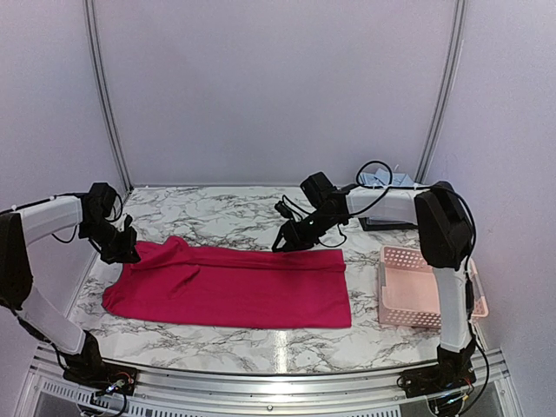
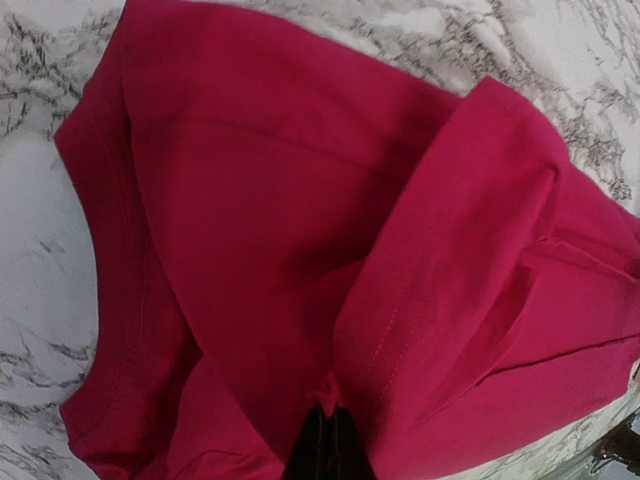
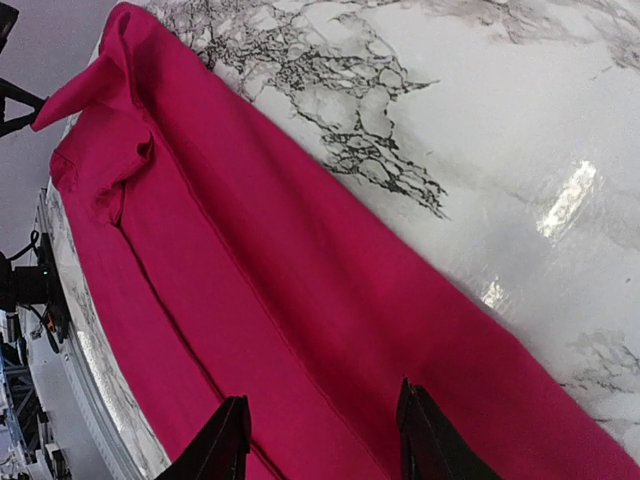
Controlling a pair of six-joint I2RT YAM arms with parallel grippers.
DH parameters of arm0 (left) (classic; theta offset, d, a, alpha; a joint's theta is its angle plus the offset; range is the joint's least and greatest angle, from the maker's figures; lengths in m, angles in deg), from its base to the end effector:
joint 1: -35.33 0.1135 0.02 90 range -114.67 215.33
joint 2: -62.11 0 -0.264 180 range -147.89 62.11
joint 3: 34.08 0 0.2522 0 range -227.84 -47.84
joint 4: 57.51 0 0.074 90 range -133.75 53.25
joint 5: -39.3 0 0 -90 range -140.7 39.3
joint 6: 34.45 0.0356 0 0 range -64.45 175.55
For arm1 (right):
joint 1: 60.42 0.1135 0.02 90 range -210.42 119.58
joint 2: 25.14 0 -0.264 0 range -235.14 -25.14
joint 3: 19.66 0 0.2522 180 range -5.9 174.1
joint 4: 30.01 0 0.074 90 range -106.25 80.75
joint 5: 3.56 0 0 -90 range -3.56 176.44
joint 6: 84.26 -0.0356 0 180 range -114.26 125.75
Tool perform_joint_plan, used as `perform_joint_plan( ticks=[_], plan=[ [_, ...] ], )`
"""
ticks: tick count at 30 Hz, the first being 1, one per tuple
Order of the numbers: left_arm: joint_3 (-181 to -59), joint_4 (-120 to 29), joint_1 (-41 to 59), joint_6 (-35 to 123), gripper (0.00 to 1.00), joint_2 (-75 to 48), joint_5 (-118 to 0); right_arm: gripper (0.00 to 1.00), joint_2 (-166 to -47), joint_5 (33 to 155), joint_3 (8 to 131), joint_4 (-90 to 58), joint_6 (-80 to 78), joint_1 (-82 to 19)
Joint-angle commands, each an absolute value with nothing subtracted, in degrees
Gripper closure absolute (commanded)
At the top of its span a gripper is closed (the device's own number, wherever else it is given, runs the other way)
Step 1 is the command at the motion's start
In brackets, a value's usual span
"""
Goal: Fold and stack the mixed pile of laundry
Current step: Smooth out the rectangle-folded T-shirt at the center of the board.
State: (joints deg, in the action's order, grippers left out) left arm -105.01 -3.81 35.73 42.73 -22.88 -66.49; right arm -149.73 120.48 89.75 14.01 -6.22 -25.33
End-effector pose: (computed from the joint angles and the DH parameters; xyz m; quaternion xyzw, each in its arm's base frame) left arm 0.2826 -0.0077 0.2150 -0.0856 0.9685 -0.1547 0.1753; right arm 0.3701 0.2843 0.1759 -0.2610 0.8876 0.3601 0.1202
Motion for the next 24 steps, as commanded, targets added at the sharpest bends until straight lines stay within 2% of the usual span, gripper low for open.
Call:
perform_joint_plan(
  ticks=[1, 4, 7, 9, 13, 17, 19, 20, 23, 24],
  plan=[
    [-102.0, 1.8, 35.8, 42.4, 0.97, -21.2, -64.6, 0.54, -146.9, 120.8, 88.3, 12.2, -5.6, -25.5],
    [-102.5, 2.7, 34.1, 44.2, 0.94, -21.2, -66.3, 0.54, -146.7, 120.6, 88.1, 13.0, -4.9, -25.5],
    [-102.6, 4.6, 33.5, 44.6, 0.96, -21.3, -66.2, 0.54, -146.4, 120.1, 88.1, 13.9, -4.0, -25.5],
    [-103.1, 7.4, 32.4, 44.3, 1.0, -20.8, -61.8, 0.54, -146.1, 119.4, 88.3, 14.9, -3.4, -25.6],
    [-106.2, 13.4, 31.8, 42.1, 0.99, -18.6, -53.2, 0.54, -145.5, 119.0, 88.3, 16.0, -2.8, -25.8],
    [-111.5, 19.2, 31.2, 41.6, 0.69, -19.4, -47.6, 0.54, -145.3, 119.2, 88.3, 16.8, -2.3, -26.0],
    [-113.8, 20.0, 30.3, 41.9, 0.43, -20.0, -46.4, 0.53, -145.0, 119.3, 88.2, 17.2, -1.9, -26.3],
    [-114.6, 19.9, 30.2, 42.1, 0.36, -20.2, -46.1, 0.53, -144.8, 119.3, 88.0, 17.3, -1.8, -26.3],
    [-115.9, 14.9, 30.1, 43.9, 0.29, -20.0, -49.0, 0.53, -143.6, 119.4, 86.8, 17.0, -1.6, -27.0],
    [-115.8, 12.3, 30.1, 44.5, 0.29, -20.1, -53.7, 0.53, -143.4, 119.5, 86.2, 16.8, -1.6, -27.1]
  ],
)
